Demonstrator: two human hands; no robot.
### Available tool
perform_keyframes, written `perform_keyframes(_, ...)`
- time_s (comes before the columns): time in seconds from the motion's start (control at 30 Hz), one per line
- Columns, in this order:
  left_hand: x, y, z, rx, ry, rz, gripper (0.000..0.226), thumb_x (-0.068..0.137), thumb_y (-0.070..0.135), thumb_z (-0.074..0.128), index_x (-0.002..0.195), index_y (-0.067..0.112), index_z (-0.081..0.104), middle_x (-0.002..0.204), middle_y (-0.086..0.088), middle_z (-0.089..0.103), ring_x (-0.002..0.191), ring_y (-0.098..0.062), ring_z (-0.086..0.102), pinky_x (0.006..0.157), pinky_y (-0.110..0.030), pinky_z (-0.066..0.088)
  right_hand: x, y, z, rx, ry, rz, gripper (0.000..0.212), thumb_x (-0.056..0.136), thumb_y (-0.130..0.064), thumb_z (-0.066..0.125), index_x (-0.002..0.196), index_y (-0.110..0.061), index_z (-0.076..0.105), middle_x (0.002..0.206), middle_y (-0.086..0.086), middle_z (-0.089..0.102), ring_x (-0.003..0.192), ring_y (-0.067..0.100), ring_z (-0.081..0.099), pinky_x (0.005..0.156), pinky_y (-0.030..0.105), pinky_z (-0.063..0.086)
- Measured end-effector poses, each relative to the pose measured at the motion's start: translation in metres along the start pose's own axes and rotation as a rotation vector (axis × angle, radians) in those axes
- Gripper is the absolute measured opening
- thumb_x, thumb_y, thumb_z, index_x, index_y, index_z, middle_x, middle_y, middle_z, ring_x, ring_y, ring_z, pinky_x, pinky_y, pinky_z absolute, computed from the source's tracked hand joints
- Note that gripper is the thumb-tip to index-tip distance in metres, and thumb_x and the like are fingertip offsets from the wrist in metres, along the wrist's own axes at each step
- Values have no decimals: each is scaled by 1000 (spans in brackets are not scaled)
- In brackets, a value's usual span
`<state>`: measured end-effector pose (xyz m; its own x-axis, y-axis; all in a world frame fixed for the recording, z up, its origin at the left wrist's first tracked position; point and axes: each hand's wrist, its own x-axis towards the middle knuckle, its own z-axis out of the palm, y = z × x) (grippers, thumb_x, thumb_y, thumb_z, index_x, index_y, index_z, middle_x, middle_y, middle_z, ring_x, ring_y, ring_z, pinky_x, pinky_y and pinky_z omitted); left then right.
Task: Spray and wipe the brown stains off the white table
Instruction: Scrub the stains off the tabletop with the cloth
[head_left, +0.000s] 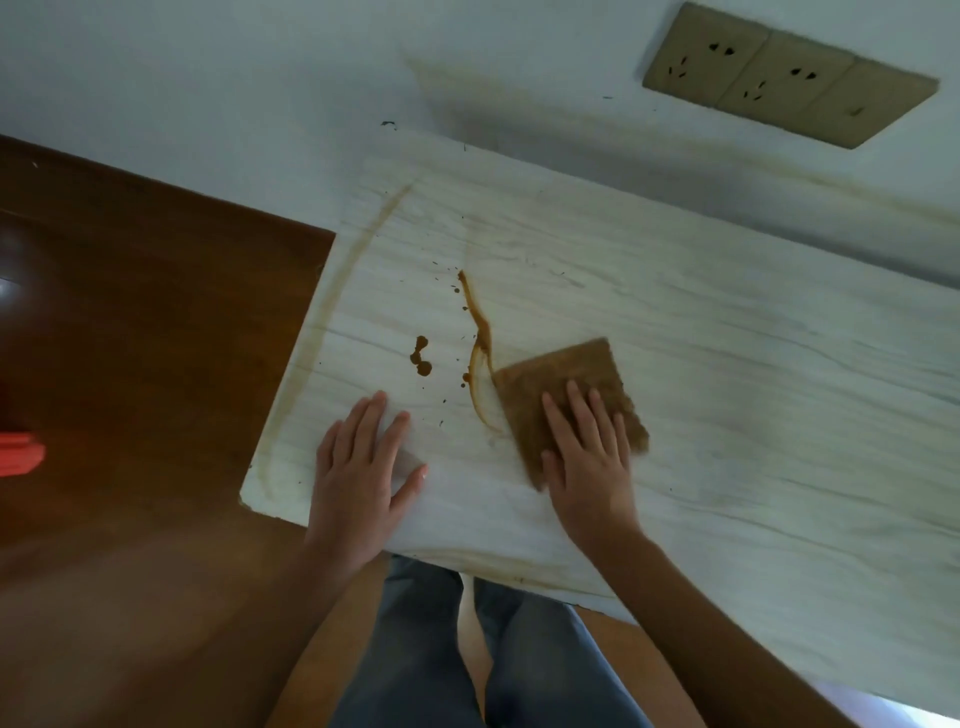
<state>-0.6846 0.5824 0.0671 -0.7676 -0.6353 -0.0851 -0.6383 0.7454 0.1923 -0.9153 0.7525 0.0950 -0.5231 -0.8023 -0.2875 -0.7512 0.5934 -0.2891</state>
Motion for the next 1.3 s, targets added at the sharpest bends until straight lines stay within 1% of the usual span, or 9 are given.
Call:
perform_keyframes(0.13,1,1,-4,-11,-14,-9,67,98,59,43,150,17,44,164,-12,30,152,-31,27,119,-52,31,36,19,-15,-33,-13,-24,64,100,-43,42,159,-27,22,167,2,14,155,24,6,124,52,10)
perform_keyframes(0.33,1,4,-7,-4,-27,-24,67,99,59,41,151,17,43,165,-12,29,153,-30,25,119,-52,31,203,30,-69,-11,43,115,61,102,-41,42,158,-25,23,167,6,13,154,30,8,124,49,7)
perform_keyframes(0.43,0,4,-5,4,-8,-18,67,99,59,41,151,17,44,164,-12,30,153,-31,26,120,-52,31,241,17,-72,10,64,149,60,102,-39,41,158,-26,23,168,6,12,154,31,8,124,50,5)
perform_keyframes(0.6,-1,5,-2,20,-4,-8,66,101,59,38,152,16,42,165,-12,28,154,-30,24,121,-52,28,198,7,-55,32,96,124,59,102,-36,42,158,-26,24,168,5,13,154,28,7,125,48,5)
perform_keyframes(0.77,-1,6,-4,42,-1,-12,65,101,58,38,151,16,42,164,-12,30,153,-30,25,121,-51,29,76,-7,-21,108,101,131,62,100,-32,48,158,-27,25,168,2,13,155,23,5,125,48,6)
perform_keyframes(0.93,-1,7,-2,77,3,-3,66,102,57,40,152,14,43,164,-15,30,153,-32,24,121,-51,28,-14,2,3,73,-10,113,67,99,-35,51,159,-28,20,168,0,8,154,20,-4,125,49,3)
perform_keyframes(1.03,-1,7,-1,66,11,-14,65,101,56,43,151,14,44,164,-13,31,153,-30,25,121,-50,29,23,13,-10,81,-16,52,60,101,-40,44,157,-30,24,167,-2,12,155,20,-1,125,49,1)
perform_keyframes(1.13,-2,9,-2,52,16,-39,64,100,56,45,149,15,46,163,-12,33,153,-29,26,121,-49,29,101,16,-33,17,20,-4,58,102,-39,42,156,-27,27,167,2,16,155,25,6,125,49,1)
perform_keyframes(1.3,0,13,-6,38,2,-60,62,100,55,47,148,16,47,163,-12,33,153,-29,26,121,-49,30,211,6,-66,-15,38,-8,57,102,-38,42,157,-26,27,166,5,16,154,30,9,124,52,4)
